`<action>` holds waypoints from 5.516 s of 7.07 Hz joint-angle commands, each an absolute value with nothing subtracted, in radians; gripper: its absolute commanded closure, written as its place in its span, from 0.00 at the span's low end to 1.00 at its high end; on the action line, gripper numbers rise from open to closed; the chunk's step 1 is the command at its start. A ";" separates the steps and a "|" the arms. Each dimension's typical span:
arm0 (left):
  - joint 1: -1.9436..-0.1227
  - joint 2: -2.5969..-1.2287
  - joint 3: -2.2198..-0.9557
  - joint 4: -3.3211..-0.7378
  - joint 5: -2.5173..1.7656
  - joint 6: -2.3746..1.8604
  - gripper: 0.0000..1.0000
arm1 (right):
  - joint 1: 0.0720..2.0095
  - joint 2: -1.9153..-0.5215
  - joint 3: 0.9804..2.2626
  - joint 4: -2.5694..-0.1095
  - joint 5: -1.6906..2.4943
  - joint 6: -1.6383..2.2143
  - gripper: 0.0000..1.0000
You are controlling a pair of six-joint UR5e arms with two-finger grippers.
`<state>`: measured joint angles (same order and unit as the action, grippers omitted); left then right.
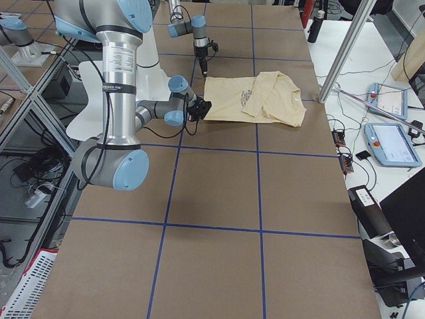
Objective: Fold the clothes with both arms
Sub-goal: 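Grasp the other hem corner nearest the robot with the left gripper, then lift the hem with both grippers and fold it toward the collar, then open both grippers and raise them away from the folded shirt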
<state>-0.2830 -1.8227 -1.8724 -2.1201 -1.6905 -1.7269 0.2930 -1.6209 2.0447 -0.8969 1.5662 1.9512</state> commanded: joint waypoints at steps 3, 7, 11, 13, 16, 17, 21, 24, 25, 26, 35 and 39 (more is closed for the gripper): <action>-0.282 -1.833 -1.841 -2.120 -1.690 -1.726 0.49 | 0.291 -1.620 2.043 -0.896 1.565 1.951 1.00; -0.287 -1.839 -1.847 -2.120 -1.689 -1.727 1.00 | 0.291 -1.629 2.043 -0.897 1.565 1.950 1.00; -0.330 -1.818 -2.009 -2.102 -1.700 -1.727 1.00 | 0.293 -1.638 2.069 -0.896 1.565 1.951 1.00; -0.286 -1.786 -2.139 -2.027 -1.698 -1.794 1.00 | 0.261 -1.719 2.156 -0.896 1.575 1.968 1.00; -0.244 -1.702 -2.262 -1.988 -1.700 -1.819 1.00 | 0.204 -1.735 2.221 -0.896 1.582 2.049 1.00; -0.242 -1.665 -2.282 -1.988 -1.701 -1.818 1.00 | 0.186 -1.739 2.236 -0.896 1.582 2.065 1.00; -0.297 -1.707 -2.281 -1.987 -1.763 -1.781 1.00 | 0.277 -1.744 2.270 -0.910 1.624 2.083 1.00; -0.570 -1.964 -1.943 -2.000 -1.799 -1.559 1.00 | 0.637 -1.350 1.916 -1.071 1.868 1.909 1.00; -0.644 -1.985 -1.878 -2.002 -1.816 -1.498 1.00 | 0.697 -1.241 1.831 -1.185 1.868 1.803 1.00; -0.699 -2.008 -1.814 -2.026 -1.819 -1.455 1.00 | 0.757 -1.138 1.731 -1.257 1.870 1.710 1.00; -0.810 -2.246 -1.155 -2.466 -1.789 -1.419 0.51 | 0.828 -0.735 1.059 -1.164 1.829 1.503 0.36; -0.908 -2.232 -1.205 -2.477 -1.869 -1.347 0.38 | 0.937 -0.745 1.119 -1.115 1.905 1.494 0.00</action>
<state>-0.8714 -2.2424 -1.1763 -2.4774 -1.8112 -1.3868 0.9080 -0.7162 1.0589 -1.1220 1.8614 1.5030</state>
